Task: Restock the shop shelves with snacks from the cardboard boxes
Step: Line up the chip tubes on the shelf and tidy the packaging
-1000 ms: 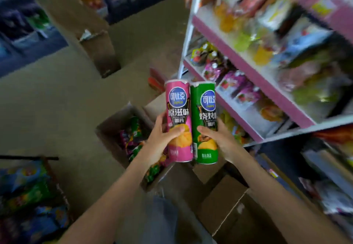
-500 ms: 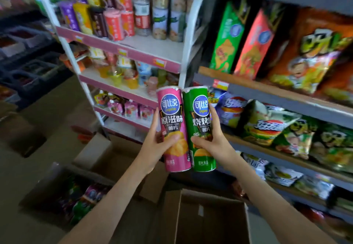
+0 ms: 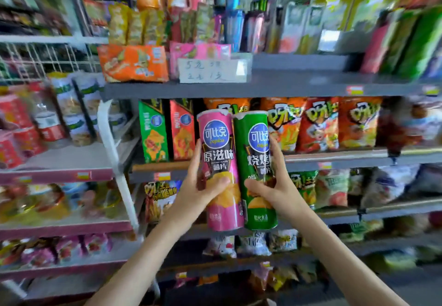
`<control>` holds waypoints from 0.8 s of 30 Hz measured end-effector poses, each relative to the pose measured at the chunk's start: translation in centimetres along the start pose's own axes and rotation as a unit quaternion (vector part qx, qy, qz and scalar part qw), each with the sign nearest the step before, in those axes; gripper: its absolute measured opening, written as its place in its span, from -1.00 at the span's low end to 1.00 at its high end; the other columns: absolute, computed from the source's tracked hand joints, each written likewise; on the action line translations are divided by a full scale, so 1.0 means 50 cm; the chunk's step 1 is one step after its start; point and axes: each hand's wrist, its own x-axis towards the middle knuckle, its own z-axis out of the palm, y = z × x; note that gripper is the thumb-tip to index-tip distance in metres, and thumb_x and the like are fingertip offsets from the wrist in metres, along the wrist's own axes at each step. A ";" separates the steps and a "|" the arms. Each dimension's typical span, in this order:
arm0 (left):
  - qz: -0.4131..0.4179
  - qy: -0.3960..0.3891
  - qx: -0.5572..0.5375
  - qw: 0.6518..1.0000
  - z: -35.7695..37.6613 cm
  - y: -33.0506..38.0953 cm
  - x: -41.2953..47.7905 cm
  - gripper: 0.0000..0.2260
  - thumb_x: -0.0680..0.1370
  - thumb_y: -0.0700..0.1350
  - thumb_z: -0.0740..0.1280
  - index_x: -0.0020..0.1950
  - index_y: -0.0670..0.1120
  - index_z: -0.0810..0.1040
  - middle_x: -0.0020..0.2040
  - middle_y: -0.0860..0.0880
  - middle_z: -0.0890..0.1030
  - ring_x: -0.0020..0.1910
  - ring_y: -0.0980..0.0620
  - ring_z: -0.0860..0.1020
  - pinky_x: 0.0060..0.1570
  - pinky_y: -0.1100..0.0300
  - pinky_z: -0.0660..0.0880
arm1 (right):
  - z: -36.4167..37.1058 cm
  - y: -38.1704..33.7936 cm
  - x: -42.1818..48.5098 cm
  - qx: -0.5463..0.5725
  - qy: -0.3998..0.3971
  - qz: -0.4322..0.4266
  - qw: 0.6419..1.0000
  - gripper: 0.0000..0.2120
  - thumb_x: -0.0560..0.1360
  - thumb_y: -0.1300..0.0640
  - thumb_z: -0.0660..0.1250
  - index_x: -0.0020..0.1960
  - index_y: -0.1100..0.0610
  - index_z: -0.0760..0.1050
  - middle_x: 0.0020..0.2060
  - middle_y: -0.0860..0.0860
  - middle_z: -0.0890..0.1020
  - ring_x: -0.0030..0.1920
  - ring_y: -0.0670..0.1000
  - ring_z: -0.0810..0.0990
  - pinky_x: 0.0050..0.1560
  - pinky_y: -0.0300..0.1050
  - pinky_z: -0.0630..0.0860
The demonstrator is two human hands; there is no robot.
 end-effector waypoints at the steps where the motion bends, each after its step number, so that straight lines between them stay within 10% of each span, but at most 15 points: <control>1: 0.007 -0.021 -0.005 1.000 0.034 0.009 0.017 -0.14 0.29 0.06 0.51 0.43 0.39 0.08 0.34 0.29 0.44 0.29 0.21 0.48 0.08 0.30 0.50 | -0.035 -0.011 0.001 -0.007 0.010 -0.007 1.000 -0.09 0.45 0.25 0.46 0.49 -0.35 0.00 0.37 -0.26 0.39 0.30 -0.13 0.49 0.15 -0.08 0.57; 8: 0.051 -0.055 0.007 0.997 0.291 0.043 0.141 -0.09 0.32 -0.10 0.56 0.44 0.43 0.10 0.33 0.22 0.48 0.26 0.12 0.52 0.15 0.10 0.52 | -0.319 -0.079 0.009 -0.067 0.058 -0.073 0.993 -0.09 0.41 0.18 0.50 0.47 -0.40 0.05 0.47 -0.31 0.23 0.44 -0.31 0.21 0.45 0.07 0.29; 12: 0.080 -0.057 0.008 0.995 0.454 0.078 0.221 -0.05 0.31 -0.09 0.59 0.44 0.44 0.09 0.23 0.23 0.55 0.15 0.18 0.58 0.04 0.16 0.55 | -0.514 -0.124 0.022 -0.078 0.038 -0.115 0.990 -0.08 0.41 0.19 0.50 0.50 -0.33 0.02 0.42 -0.35 0.29 0.37 -0.31 0.34 0.23 -0.20 0.48; 19: 0.113 0.006 -0.002 0.994 0.652 0.166 0.386 -0.03 0.26 -0.18 0.46 0.50 0.35 0.05 0.17 0.19 0.58 0.07 0.19 0.61 -0.05 0.21 0.55 | -0.804 -0.206 0.116 -0.091 0.039 -0.164 0.982 -0.08 0.39 0.10 0.51 0.42 -0.49 0.02 0.44 -0.29 0.29 0.39 -0.08 0.40 0.30 0.21 0.45; 24: 0.123 0.020 0.051 0.991 0.696 0.203 0.502 0.02 0.26 -0.17 0.52 0.50 0.36 0.01 0.32 0.09 0.50 0.21 0.04 0.56 0.17 -0.06 0.50 | -0.909 -0.212 0.243 -0.036 0.054 -0.180 0.981 -0.10 0.49 0.32 0.38 0.51 -0.32 -0.03 0.07 -0.53 0.50 0.09 -0.08 0.63 -0.06 -0.14 0.62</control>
